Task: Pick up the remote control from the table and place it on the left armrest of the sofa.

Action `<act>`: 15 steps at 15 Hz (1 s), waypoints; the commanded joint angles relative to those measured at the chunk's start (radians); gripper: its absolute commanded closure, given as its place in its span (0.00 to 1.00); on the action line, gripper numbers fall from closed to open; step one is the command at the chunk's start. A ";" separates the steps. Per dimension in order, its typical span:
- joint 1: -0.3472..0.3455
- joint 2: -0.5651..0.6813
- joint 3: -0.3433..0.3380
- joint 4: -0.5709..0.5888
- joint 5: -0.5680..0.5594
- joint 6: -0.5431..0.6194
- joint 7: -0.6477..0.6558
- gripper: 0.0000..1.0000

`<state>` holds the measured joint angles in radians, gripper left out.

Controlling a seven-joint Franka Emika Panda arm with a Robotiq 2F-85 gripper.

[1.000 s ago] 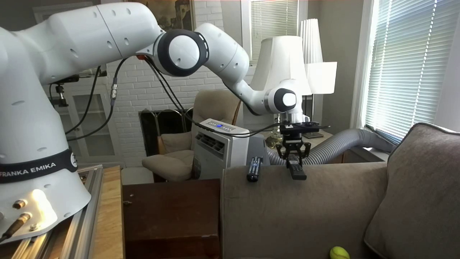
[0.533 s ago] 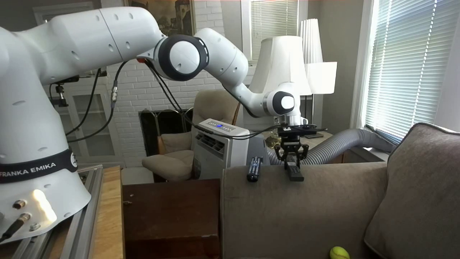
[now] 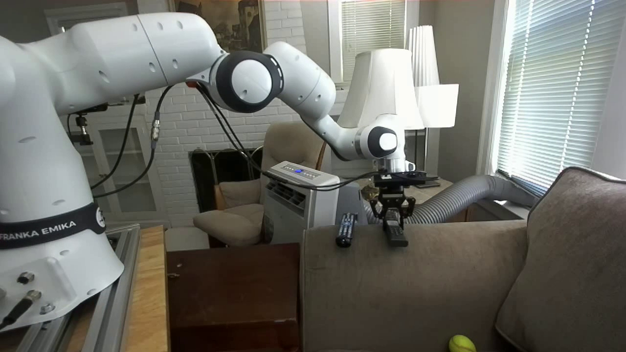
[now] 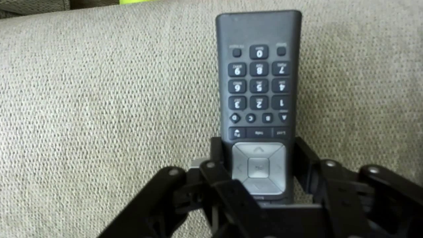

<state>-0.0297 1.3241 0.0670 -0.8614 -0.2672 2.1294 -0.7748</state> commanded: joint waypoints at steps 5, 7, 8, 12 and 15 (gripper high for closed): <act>0.010 0.043 -0.011 0.076 0.039 -0.018 0.007 0.72; 0.007 0.028 0.005 0.053 0.018 -0.011 0.031 0.72; 0.009 0.025 0.007 0.049 0.016 -0.007 0.036 0.72; 0.035 0.009 0.000 0.022 0.008 0.004 0.090 0.09; 0.057 -0.006 -0.007 0.008 0.002 0.006 0.127 0.00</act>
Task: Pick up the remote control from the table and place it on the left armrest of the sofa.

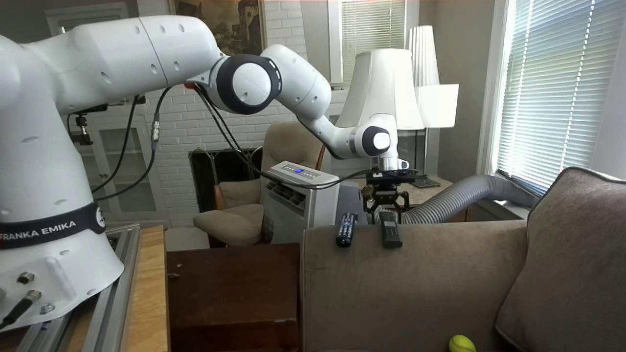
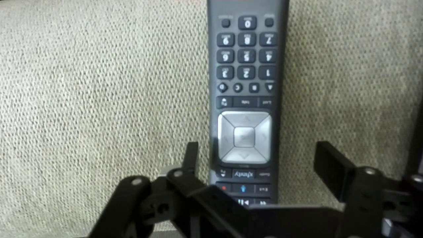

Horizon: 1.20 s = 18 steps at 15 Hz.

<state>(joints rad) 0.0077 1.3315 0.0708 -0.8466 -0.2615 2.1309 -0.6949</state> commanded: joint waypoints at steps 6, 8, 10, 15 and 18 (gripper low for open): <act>0.084 -0.125 -0.060 -0.045 -0.007 0.018 0.296 0.00; 0.108 -0.197 -0.082 -0.073 -0.001 -0.027 0.411 0.00; 0.129 -0.277 -0.096 -0.111 0.006 -0.077 0.521 0.00; 0.155 -0.500 -0.126 -0.296 0.006 -0.094 0.795 0.00; 0.164 -0.609 -0.153 -0.409 0.014 -0.117 0.937 0.00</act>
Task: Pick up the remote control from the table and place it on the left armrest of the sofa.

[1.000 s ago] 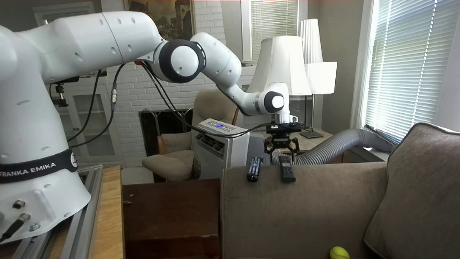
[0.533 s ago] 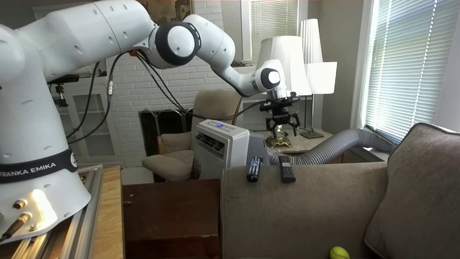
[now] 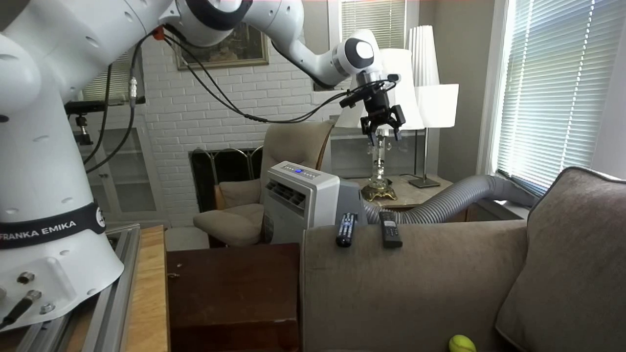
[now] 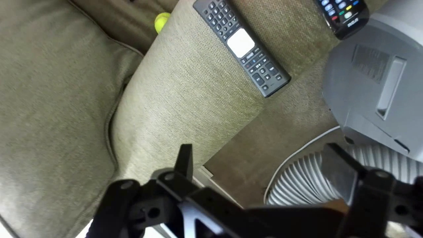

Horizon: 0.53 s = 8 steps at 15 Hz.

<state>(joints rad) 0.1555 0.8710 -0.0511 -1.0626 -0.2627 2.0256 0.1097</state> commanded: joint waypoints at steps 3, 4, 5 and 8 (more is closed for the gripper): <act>0.007 -0.258 -0.035 -0.318 0.029 -0.055 0.227 0.00; 0.000 -0.293 -0.030 -0.361 0.030 -0.066 0.228 0.00; -0.009 -0.326 -0.023 -0.403 0.031 -0.075 0.211 0.00; -0.042 -0.422 -0.002 -0.540 0.032 -0.047 0.130 0.00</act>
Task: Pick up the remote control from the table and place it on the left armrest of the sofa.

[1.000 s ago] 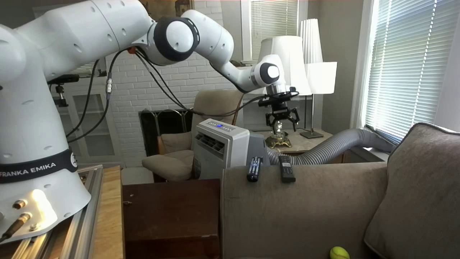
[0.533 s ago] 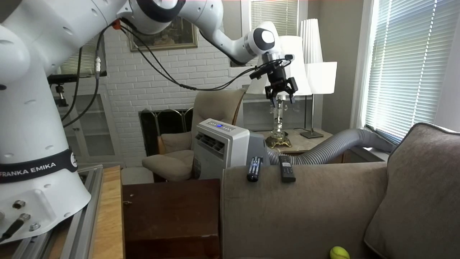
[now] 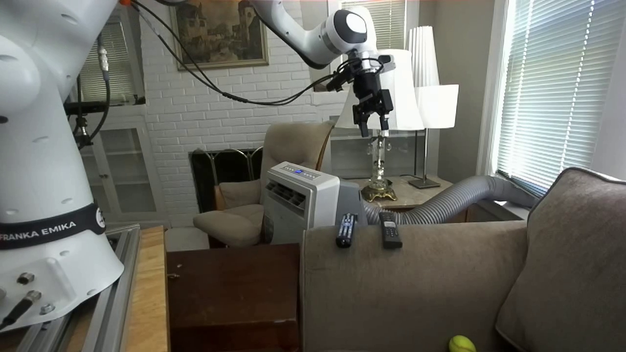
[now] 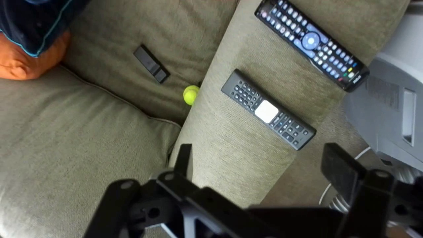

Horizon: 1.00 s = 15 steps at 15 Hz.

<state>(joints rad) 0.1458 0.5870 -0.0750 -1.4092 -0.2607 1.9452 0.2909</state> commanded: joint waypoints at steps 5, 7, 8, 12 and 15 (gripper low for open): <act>-0.106 -0.288 0.054 -0.430 0.111 0.156 -0.174 0.00; -0.120 -0.343 0.054 -0.530 0.140 0.232 -0.186 0.00; -0.123 -0.368 0.052 -0.580 0.144 0.271 -0.181 0.00; -0.113 -0.481 0.042 -0.789 0.100 0.418 -0.147 0.00; -0.108 -0.571 0.053 -0.954 0.108 0.518 -0.148 0.00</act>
<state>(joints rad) 0.0400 0.1496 -0.0365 -2.1673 -0.1562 2.3674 0.1430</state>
